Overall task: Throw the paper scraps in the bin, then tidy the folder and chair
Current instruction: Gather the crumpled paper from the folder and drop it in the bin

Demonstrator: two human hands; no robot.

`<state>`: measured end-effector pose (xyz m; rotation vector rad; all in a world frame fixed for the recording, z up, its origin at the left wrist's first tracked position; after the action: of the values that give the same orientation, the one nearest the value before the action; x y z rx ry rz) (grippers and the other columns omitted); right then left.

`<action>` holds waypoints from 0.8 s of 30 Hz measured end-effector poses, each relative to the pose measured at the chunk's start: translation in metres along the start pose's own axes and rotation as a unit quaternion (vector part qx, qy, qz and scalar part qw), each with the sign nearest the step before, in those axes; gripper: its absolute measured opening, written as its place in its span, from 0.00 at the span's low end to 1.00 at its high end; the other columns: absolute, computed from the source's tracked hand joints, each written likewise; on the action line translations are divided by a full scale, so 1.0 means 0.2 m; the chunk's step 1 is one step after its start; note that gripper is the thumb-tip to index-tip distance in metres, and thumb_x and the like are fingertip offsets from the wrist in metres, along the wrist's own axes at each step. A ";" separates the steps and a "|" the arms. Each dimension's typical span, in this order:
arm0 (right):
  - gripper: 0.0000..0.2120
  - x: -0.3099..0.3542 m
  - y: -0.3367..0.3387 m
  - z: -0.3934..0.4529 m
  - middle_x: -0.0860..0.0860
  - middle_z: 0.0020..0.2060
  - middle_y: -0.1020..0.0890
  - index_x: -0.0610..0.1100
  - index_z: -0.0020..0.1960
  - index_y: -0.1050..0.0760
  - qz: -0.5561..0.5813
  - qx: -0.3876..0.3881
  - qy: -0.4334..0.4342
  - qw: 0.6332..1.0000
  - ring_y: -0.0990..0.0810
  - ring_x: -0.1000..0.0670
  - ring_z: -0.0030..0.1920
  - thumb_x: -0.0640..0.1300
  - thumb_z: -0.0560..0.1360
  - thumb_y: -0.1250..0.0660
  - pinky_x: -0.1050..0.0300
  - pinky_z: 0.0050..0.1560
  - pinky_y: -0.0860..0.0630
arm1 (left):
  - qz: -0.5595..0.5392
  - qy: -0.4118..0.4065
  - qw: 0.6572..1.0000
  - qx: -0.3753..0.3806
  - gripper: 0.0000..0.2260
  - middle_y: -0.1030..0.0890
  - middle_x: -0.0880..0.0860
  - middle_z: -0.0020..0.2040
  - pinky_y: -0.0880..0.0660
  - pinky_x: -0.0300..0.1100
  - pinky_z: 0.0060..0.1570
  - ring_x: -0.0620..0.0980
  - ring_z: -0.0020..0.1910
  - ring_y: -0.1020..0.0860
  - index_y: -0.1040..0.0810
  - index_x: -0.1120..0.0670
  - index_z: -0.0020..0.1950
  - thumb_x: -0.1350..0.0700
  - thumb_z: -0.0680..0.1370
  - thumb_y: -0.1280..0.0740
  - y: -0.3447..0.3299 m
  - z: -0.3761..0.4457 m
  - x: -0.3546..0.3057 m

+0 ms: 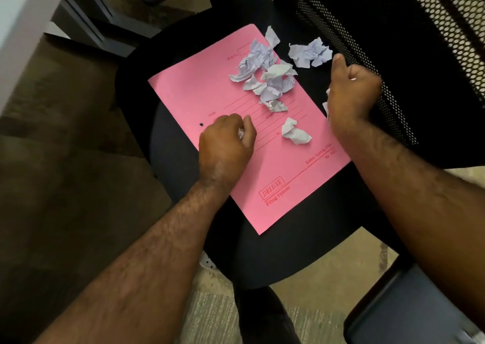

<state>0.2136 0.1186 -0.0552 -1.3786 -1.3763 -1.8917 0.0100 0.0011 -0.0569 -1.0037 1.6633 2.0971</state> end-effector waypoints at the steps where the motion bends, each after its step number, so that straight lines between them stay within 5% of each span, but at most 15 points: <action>1: 0.23 0.03 -0.02 -0.04 0.49 0.23 0.27 0.44 0.28 0.32 0.028 0.011 -0.017 0.999 0.31 0.53 0.24 0.54 0.76 0.33 0.60 0.25 0.31 | -0.027 0.024 0.999 -0.027 0.17 0.26 0.52 0.29 0.34 0.40 0.32 0.50 0.28 0.29 0.26 0.59 0.33 0.53 0.79 0.37 0.03 -0.01 0.02; 4: 0.19 0.15 -0.11 -0.20 0.43 0.29 0.31 0.44 0.32 0.31 0.107 0.070 -0.042 0.991 0.35 0.47 0.29 0.54 0.75 0.32 0.55 0.28 0.37 | -0.080 0.067 0.989 -0.110 0.19 0.32 0.48 0.24 0.39 0.30 0.26 0.45 0.23 0.35 0.33 0.57 0.28 0.55 0.77 0.34 0.17 -0.07 0.08; 6: 0.20 0.24 -0.19 -0.38 0.43 0.29 0.33 0.48 0.29 0.35 0.153 0.124 -0.060 0.979 0.37 0.46 0.30 0.53 0.74 0.31 0.55 0.28 0.38 | -0.078 0.092 0.981 -0.155 0.20 0.35 0.48 0.24 0.44 0.33 0.27 0.45 0.23 0.38 0.37 0.54 0.28 0.57 0.76 0.32 0.29 -0.15 0.15; 10: 0.26 0.37 -0.36 -0.85 0.51 0.20 0.31 0.46 0.22 0.33 0.204 0.225 -0.116 0.945 0.37 0.51 0.20 0.50 0.77 0.32 0.62 0.24 0.39 | -0.082 0.170 0.962 -0.197 0.20 0.33 0.47 0.24 0.38 0.40 0.27 0.45 0.23 0.35 0.35 0.54 0.27 0.55 0.76 0.32 0.56 -0.45 0.37; 13: 0.28 0.43 -0.44 -1.29 0.53 0.19 0.33 0.46 0.21 0.35 0.202 0.294 -0.153 0.922 0.38 0.51 0.18 0.48 0.78 0.33 0.64 0.23 0.40 | -0.092 0.247 0.938 -0.225 0.21 0.38 0.43 0.23 0.40 0.34 0.26 0.41 0.21 0.37 0.37 0.52 0.26 0.55 0.76 0.32 0.78 -0.75 0.57; 18: 0.24 0.42 -0.44 -2.03 0.52 0.21 0.33 0.45 0.27 0.35 0.147 0.427 -0.159 0.878 0.38 0.53 0.19 0.47 0.79 0.33 0.64 0.20 0.40 | -0.109 0.406 0.864 -0.276 0.23 0.36 0.43 0.22 0.38 0.28 0.21 0.37 0.21 0.31 0.36 0.50 0.25 0.59 0.77 0.31 1.09 -1.41 0.84; 24: 0.23 0.19 -0.35 -2.99 0.54 0.19 0.32 0.46 0.26 0.32 0.064 0.570 -0.195 0.796 0.37 0.54 0.19 0.42 0.79 0.34 0.62 0.22 0.40 | -0.055 0.555 0.746 -0.363 0.24 0.35 0.47 0.20 0.38 0.35 0.25 0.44 0.22 0.33 0.38 0.54 0.23 0.57 0.76 0.30 1.29 -2.47 1.19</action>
<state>-0.1355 -0.3722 -0.0652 -1.1105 -2.0051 -0.3788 -0.1476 -0.5837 -0.0712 -2.9348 0.8862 2.1668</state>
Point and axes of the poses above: each hand's wrist, its own z-axis towards the middle knuckle, its own y-axis out of the back of the hand, x = y × z, the point moved 4 cm from there along z, towards the middle knuckle
